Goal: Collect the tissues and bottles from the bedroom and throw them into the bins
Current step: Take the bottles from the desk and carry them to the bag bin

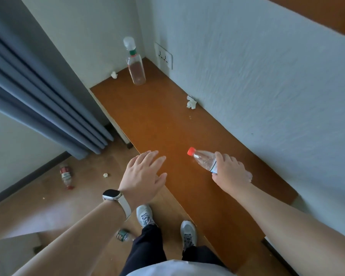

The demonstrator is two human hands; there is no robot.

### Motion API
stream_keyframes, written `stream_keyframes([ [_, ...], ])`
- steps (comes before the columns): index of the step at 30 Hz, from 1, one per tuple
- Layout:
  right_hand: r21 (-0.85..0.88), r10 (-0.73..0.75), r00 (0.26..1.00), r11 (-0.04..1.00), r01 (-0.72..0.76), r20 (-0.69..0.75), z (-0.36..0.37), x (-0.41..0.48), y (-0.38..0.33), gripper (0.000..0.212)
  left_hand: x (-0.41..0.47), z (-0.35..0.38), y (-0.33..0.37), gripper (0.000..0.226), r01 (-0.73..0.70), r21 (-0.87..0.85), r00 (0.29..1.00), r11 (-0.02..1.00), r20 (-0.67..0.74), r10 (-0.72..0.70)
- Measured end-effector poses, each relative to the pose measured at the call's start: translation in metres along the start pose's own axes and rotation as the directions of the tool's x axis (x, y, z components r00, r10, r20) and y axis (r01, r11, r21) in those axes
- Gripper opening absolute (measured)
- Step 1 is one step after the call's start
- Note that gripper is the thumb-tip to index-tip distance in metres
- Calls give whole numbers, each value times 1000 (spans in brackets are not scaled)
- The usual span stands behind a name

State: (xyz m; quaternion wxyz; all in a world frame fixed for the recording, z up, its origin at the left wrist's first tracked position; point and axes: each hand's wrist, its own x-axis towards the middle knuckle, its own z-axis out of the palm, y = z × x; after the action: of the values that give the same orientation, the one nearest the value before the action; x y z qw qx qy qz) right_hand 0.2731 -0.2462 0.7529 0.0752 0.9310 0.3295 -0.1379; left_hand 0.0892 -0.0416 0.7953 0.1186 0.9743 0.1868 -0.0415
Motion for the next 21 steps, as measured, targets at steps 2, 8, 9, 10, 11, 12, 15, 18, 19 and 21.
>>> stream_keyframes([
  [2,28,30,999,999,-31,23,-5,6,-10,69,10,-8,-17,48,-7,-17,1000,1000,9,7],
  [8,117,73,996,991,-66,-57,-19,35,-60,71,42,-38,-87,50,-14,-56,1000,998,11,15],
  [9,151,80,993,986,-67,-82,-23,39,-65,71,47,-40,-93,51,-12,-50,1000,999,8,13],
  [10,181,89,990,981,-68,-113,-28,44,-76,70,54,-43,-104,51,-12,-45,1000,999,5,13],
  [11,220,105,985,973,-73,-140,-33,50,-87,70,61,-46,-116,51,-11,-40,1000,999,7,11],
  [12,260,126,979,962,-82,-159,-39,56,-98,69,69,-48,-126,51,-8,-39,1000,999,8,8],
  [15,352,153,971,933,-80,-186,-52,70,-127,67,97,-54,-150,50,12,-77,1000,997,-14,-13],
  [18,437,159,968,897,-61,-192,-61,82,-148,65,124,-58,-167,51,57,-157,998,986,-31,-62],
  [19,467,164,966,883,-54,-199,-63,88,-154,66,134,-60,-172,52,71,-184,996,980,-36,-79],
  [21,527,177,960,849,-37,-218,-69,102,-162,67,158,-64,-182,53,97,-230,992,968,-52,-111],
])
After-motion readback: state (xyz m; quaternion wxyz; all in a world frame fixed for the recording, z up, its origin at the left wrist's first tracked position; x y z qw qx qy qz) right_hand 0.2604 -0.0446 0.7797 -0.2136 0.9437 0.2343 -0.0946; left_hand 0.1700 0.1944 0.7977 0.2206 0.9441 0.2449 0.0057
